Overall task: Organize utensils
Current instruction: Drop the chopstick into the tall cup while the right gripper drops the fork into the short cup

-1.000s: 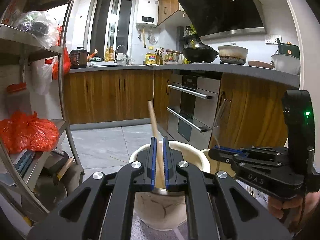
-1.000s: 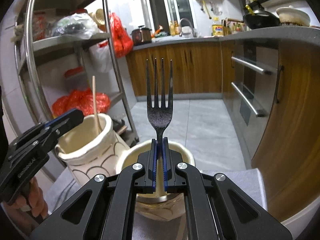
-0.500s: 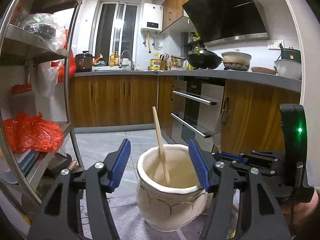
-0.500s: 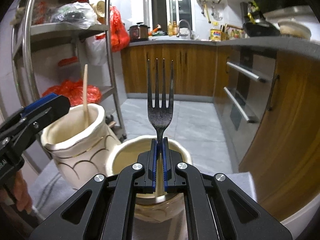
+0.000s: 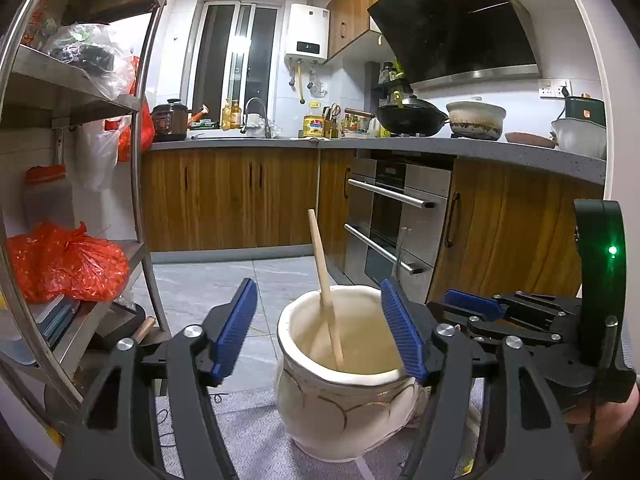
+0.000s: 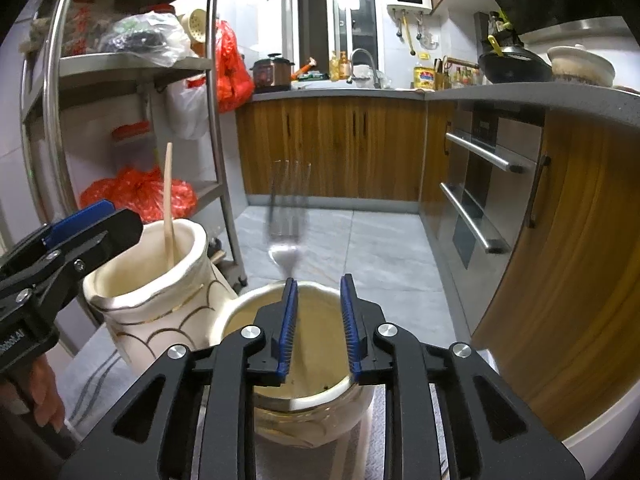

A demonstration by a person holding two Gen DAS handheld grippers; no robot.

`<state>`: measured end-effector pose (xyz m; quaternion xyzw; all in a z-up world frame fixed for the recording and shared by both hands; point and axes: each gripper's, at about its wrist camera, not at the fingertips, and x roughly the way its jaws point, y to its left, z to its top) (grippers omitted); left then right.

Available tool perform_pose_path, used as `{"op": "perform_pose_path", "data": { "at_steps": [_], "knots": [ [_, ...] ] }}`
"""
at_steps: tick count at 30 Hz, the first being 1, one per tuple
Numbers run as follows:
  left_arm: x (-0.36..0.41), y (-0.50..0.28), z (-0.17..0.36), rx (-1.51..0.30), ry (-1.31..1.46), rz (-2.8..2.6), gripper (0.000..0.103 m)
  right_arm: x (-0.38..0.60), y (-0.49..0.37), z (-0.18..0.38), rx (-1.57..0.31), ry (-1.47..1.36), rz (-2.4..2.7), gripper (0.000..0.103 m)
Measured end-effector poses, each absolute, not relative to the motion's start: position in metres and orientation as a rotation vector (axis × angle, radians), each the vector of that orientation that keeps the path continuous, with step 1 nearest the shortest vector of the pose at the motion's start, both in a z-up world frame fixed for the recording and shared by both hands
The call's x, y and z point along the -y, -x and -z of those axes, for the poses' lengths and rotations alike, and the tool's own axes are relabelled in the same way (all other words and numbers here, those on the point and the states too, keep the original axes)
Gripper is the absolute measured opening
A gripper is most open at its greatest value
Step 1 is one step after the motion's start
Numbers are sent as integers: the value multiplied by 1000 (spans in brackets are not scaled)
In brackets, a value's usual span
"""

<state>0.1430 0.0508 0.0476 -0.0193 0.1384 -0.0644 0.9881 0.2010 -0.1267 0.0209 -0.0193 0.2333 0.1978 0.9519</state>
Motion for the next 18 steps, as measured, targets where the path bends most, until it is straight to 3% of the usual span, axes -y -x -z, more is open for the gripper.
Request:
{"op": "perform_pose_path", "data": {
  "at_steps": [4, 9, 11, 18],
  "knots": [
    [-53, -139, -56, -271, 37, 110, 75, 133, -197, -29, -456, 15, -413, 49],
    [-50, -121, -69, -241, 10, 90, 97, 143, -182, -47, -407, -16, -437, 87],
    [-47, -112, -74, -233, -11, 75, 97, 148, -172, -57, -378, -31, -448, 95],
    [-39, -77, -91, -237, -30, 71, 97, 165, -141, -74, -331, -60, -422, 98]
  ]
}}
